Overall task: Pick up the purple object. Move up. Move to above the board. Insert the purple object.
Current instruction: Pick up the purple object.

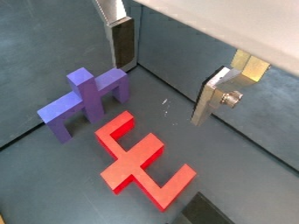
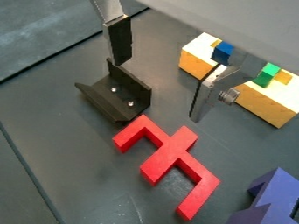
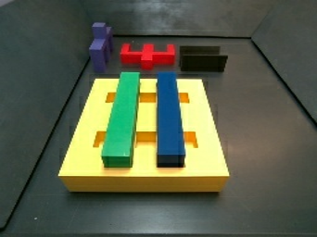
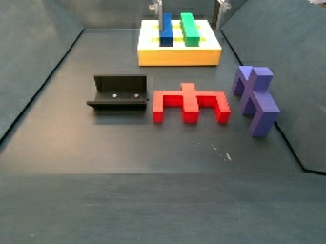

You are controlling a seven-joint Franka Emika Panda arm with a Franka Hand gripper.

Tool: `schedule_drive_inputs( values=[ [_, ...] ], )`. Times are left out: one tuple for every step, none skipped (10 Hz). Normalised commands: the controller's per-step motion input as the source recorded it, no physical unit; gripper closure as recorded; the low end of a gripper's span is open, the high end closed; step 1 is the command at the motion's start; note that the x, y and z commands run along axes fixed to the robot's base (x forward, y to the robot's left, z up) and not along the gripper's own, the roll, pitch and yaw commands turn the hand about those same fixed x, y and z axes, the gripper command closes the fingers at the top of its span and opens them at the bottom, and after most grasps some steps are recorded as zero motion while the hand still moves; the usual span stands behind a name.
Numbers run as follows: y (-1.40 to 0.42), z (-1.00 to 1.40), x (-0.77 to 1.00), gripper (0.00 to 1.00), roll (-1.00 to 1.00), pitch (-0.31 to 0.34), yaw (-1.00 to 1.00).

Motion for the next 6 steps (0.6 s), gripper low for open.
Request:
schedule_drive_inputs(
  values=[
    [0.00, 0.00, 0.00, 0.00, -0.01, 0.000, 0.00],
    [0.05, 0.00, -0.03, 0.00, -0.03, 0.000, -0.10],
    [0.14, -0.05, -0.08, 0.00, -0.07, 0.000, -0.31],
    [0.17, -0.12, -0.02, 0.00, -0.05, 0.000, -0.55],
    [0.16, -0.18, -0.19, 0.00, -0.04, 0.000, -0.66],
    [0.04, -0.36, -0.27, 0.00, -0.05, -0.094, -0.57]
  ],
)
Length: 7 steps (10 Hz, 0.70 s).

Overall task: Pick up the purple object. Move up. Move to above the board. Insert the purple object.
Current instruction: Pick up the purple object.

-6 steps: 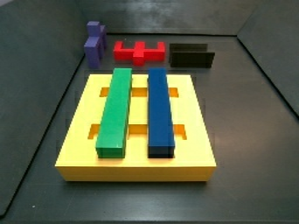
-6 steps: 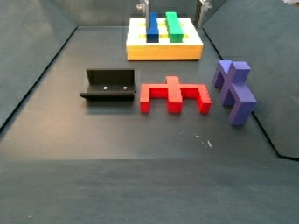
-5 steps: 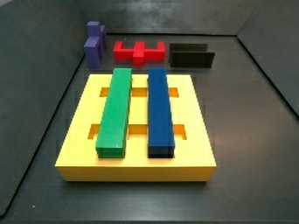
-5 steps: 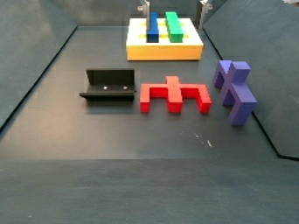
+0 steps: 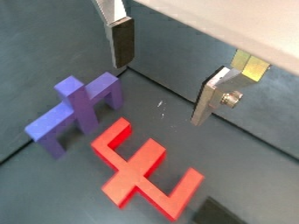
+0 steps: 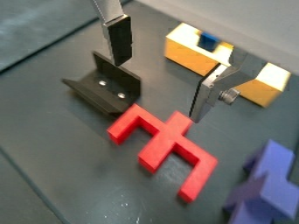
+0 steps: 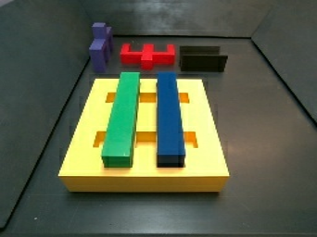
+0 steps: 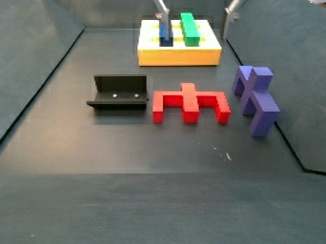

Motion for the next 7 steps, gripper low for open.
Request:
schedule_drive_inputs(
  values=[
    [0.00, -0.39, -0.53, 0.00, -0.06, -0.196, -0.59],
    [0.00, -0.35, -0.59, 0.00, -0.07, -0.193, -0.53],
    [0.00, -0.31, -0.58, 0.00, -0.09, -0.154, -0.59],
    [0.00, -0.19, -0.54, 0.00, -0.11, -0.147, -0.62],
    [0.01, -0.09, -0.51, 0.00, -0.12, -0.107, -0.69],
    [0.00, -0.02, -0.45, 0.00, -0.17, -0.139, -0.70],
    [0.00, 0.00, -0.29, 0.00, -0.21, -0.141, -0.76]
  ],
)
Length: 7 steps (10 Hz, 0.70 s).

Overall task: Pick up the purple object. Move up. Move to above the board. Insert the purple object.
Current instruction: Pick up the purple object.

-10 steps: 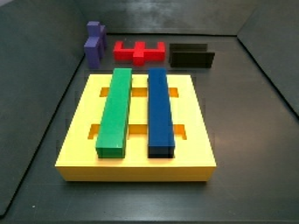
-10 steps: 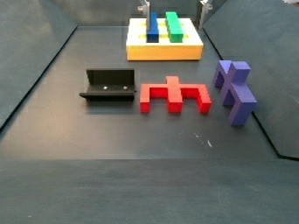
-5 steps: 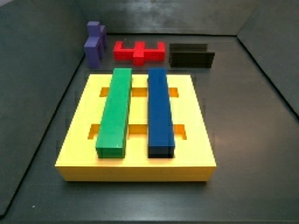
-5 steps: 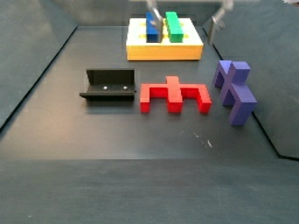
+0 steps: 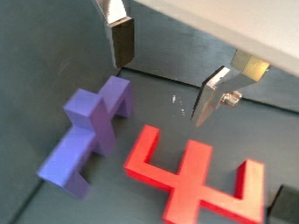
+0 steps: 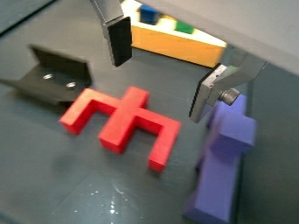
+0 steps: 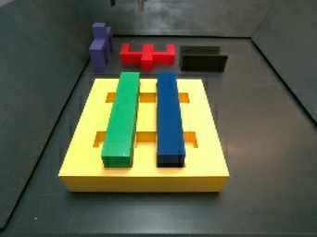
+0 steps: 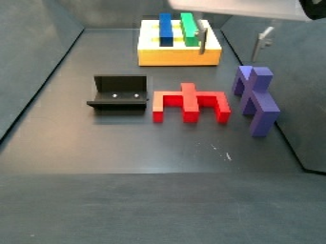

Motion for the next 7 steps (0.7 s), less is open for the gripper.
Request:
schedule_drive_inputs(
  values=[
    [-0.01, 0.00, -0.18, 0.00, -0.23, -0.101, -0.79],
    [-0.02, 0.00, -0.17, 0.00, -0.26, -0.093, -0.78],
    [-0.01, 0.00, -0.22, 0.00, -0.27, -0.113, -0.75],
    [-0.01, 0.00, -0.23, 0.00, -0.25, -0.091, -0.75],
    [-0.01, 0.00, -0.18, 0.00, -0.25, -0.064, -0.77],
    [-0.01, 0.00, -0.16, 0.00, -0.23, -0.060, -0.79],
    [-0.01, 0.00, -0.13, 0.00, -0.21, -0.049, -0.83]
  ],
)
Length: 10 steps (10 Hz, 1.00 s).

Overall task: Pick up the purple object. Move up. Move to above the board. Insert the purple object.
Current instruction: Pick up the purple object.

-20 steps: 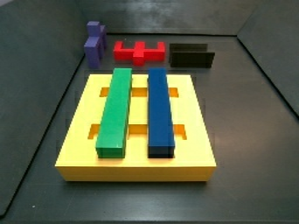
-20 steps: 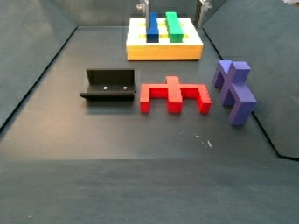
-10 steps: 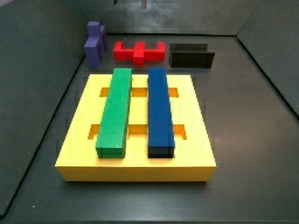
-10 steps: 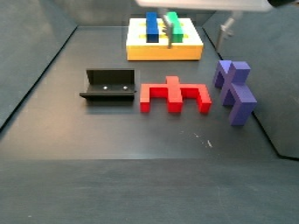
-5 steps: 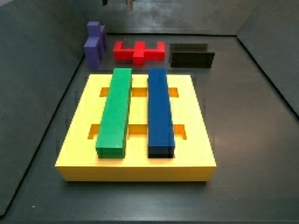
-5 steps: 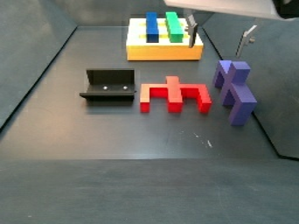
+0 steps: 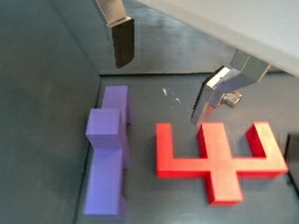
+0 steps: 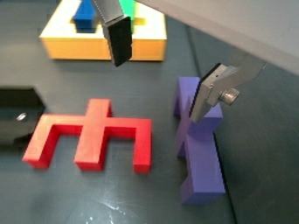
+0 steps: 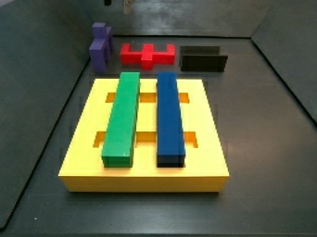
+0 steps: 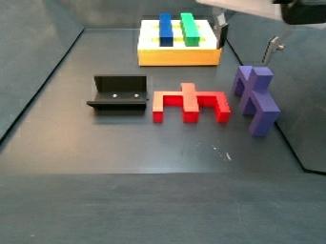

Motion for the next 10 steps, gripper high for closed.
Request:
schedule_drive_inputs(
  values=[
    [-0.01, -0.01, -0.13, 0.00, -0.23, -0.040, -0.82],
    [-0.02, -0.02, -0.12, 0.00, -0.24, -0.034, -0.81],
    [-0.02, 0.00, -0.10, 0.00, -0.23, -0.020, -0.82],
    [-0.01, 0.00, -0.06, 0.00, -0.20, -0.004, -0.85],
    [-0.01, 0.00, -0.05, 0.00, -0.19, -0.001, -0.86],
    [-0.01, 0.00, -0.07, 0.00, -0.18, 0.000, -0.86],
    [-0.02, -0.03, -0.09, 0.00, -0.18, 0.000, -0.84],
    [-0.02, -0.07, -0.11, 0.00, -0.17, 0.000, -0.83],
    [-0.03, -0.12, -0.12, 0.00, -0.18, 0.000, -0.82],
    [-0.14, -0.17, -0.39, 0.00, -0.12, -0.007, -0.59]
  ],
)
